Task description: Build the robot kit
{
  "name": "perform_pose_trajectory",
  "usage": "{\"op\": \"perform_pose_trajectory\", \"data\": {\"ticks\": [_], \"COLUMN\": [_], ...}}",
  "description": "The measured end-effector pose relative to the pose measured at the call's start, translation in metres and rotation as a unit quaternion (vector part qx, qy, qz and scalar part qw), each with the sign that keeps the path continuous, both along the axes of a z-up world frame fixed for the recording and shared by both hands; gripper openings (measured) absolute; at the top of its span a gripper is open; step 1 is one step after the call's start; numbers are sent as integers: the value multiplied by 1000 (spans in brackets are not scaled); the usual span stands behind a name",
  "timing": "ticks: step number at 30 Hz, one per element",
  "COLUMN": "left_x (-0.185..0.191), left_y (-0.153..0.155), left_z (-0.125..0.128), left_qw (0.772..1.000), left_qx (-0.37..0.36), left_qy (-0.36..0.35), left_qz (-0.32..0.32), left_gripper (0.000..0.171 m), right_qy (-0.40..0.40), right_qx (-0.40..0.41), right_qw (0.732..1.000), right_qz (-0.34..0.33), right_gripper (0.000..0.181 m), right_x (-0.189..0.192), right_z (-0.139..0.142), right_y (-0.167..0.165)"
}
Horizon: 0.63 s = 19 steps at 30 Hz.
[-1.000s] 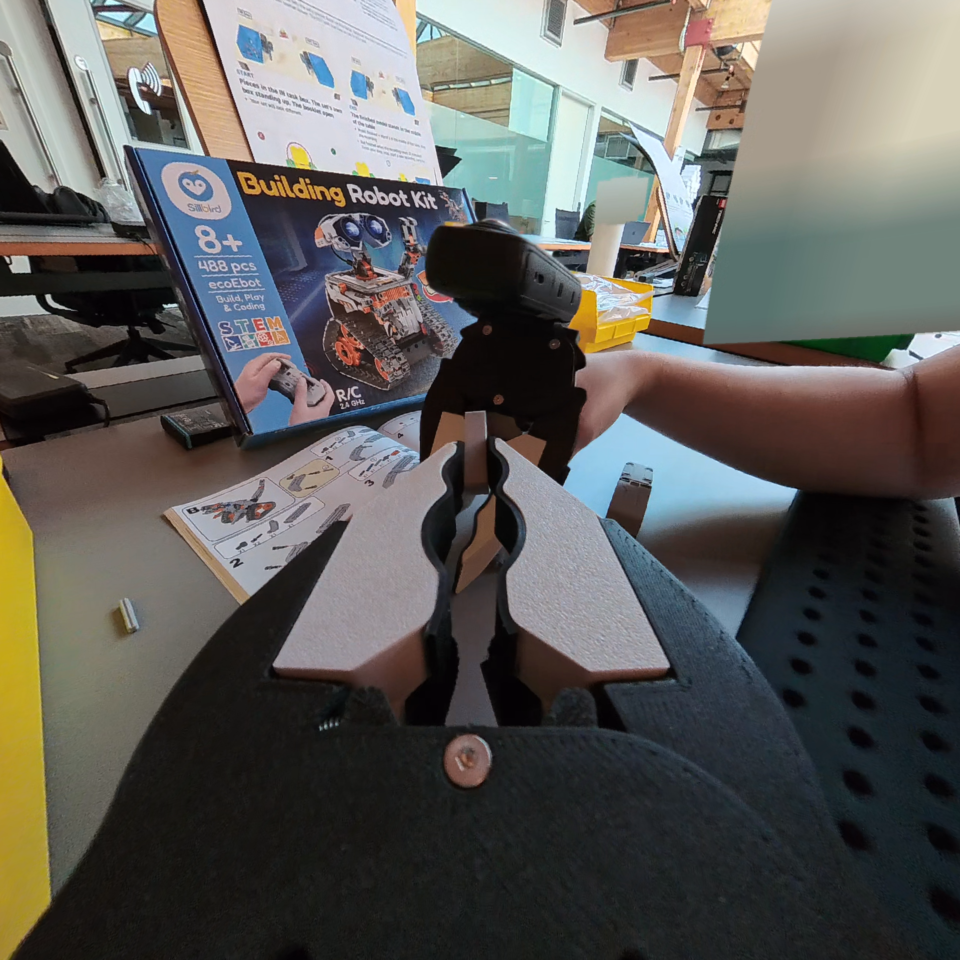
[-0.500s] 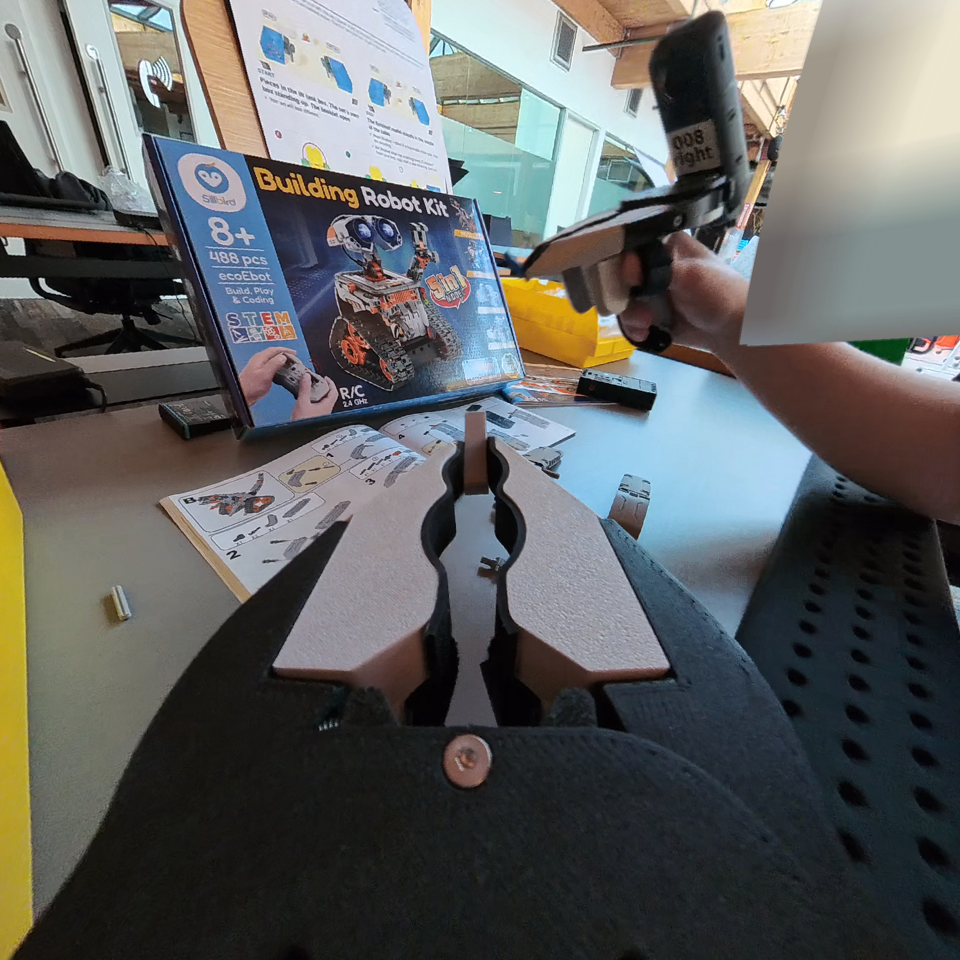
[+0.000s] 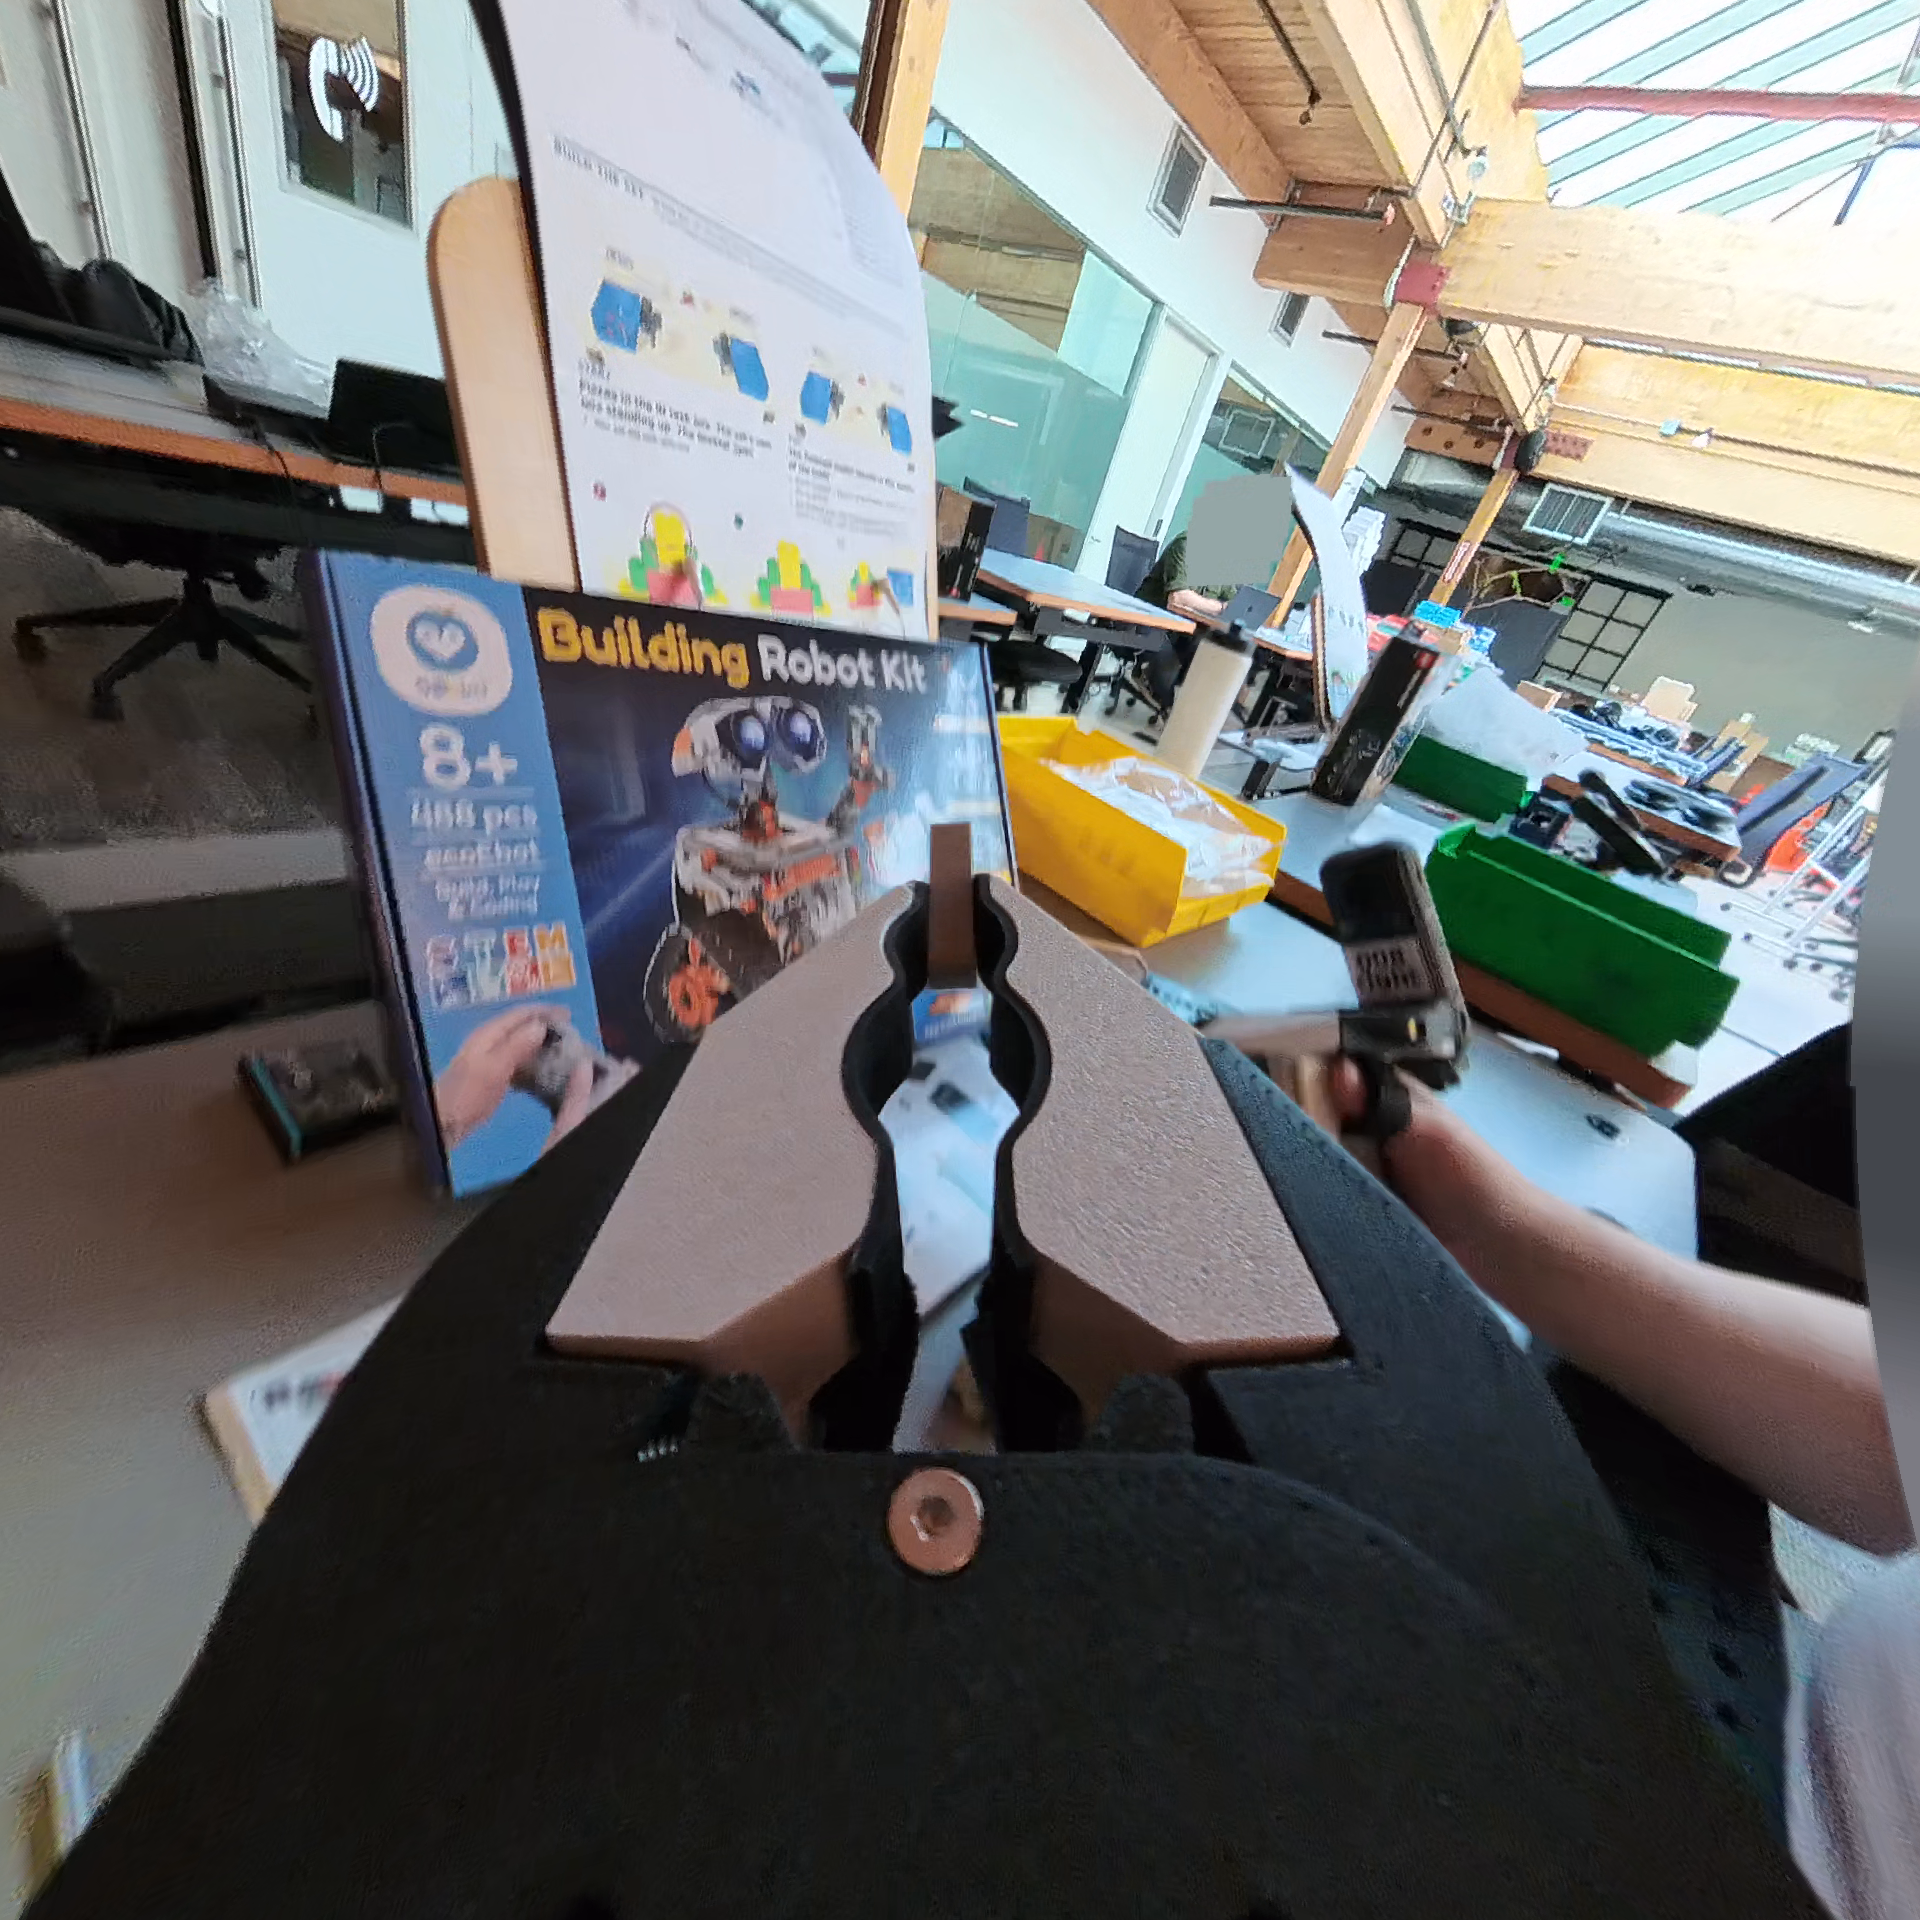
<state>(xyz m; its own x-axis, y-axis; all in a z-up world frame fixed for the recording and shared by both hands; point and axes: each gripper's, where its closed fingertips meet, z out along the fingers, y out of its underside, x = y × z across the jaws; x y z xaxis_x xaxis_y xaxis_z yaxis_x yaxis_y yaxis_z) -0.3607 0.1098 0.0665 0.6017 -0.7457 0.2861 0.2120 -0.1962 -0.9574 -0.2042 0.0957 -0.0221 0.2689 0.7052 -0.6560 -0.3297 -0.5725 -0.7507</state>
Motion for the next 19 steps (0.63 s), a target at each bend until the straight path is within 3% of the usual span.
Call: {"op": "perform_pose_trajectory", "data": {"ticks": [3, 5, 10, 19], "left_x": [15, 19, 19, 26], "left_y": [33, 46, 57, 63], "left_z": [15, 12, -57, -80], "left_qw": [1000, 999, 993, 996], "left_qx": [10, 25, 42, 11], "left_qy": [5, 3, 69, 49], "left_qz": [18, 36, 83, 71], "left_gripper": [6, 6, 5, 6], "right_qy": [17, 18, 2, -24], "right_qx": [-22, -29, -17, -69], "right_qw": [1000, 999, 1000, 997], "right_qz": [4, 8, 6, -24], "right_gripper": [3, 3, 3, 3], "right_x": [-3, -7, -18, -23], "right_z": [-8, -13, -23, -47], "right_y": [0, -1, -4, 1]}}
